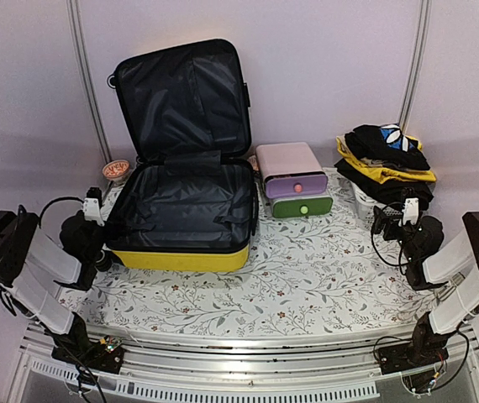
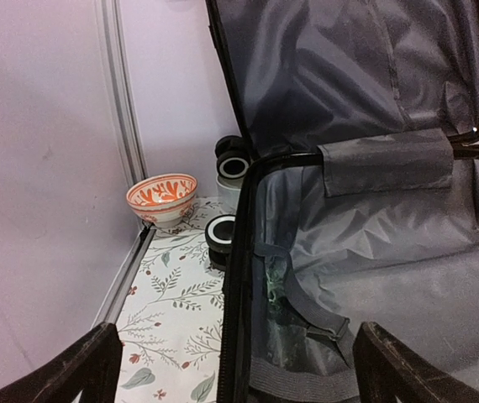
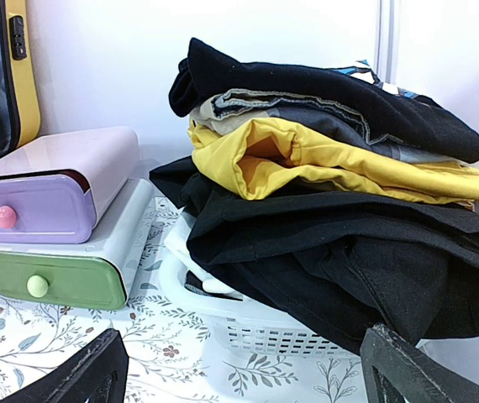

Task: Open, take out, and arrange the luggage
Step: Reset both arms

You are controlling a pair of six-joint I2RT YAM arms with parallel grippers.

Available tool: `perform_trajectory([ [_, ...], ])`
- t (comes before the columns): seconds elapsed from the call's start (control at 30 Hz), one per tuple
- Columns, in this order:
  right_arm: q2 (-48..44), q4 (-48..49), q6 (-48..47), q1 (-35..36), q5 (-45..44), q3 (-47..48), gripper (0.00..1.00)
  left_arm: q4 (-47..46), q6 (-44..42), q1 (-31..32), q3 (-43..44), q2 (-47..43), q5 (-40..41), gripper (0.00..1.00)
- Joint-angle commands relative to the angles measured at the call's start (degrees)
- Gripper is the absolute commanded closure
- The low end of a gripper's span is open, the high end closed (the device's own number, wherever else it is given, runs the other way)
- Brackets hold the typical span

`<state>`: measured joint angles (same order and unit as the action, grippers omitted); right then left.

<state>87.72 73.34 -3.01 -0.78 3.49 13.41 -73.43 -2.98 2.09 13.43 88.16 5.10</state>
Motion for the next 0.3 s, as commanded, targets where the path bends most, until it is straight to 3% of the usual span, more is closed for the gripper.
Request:
perform_trajectory([
  [0.0, 0.4, 0.6, 0.6, -0.2, -0.5, 0.6, 0.01, -1.2, -0.4, -0.2, 0.5, 0.5, -0.6, 0.02],
  [0.27, 0.4, 0.8, 0.5, -0.2, -0.1, 0.5, 0.01, -1.2, -0.4, -0.2, 0.5, 0.5, -0.6, 0.02],
])
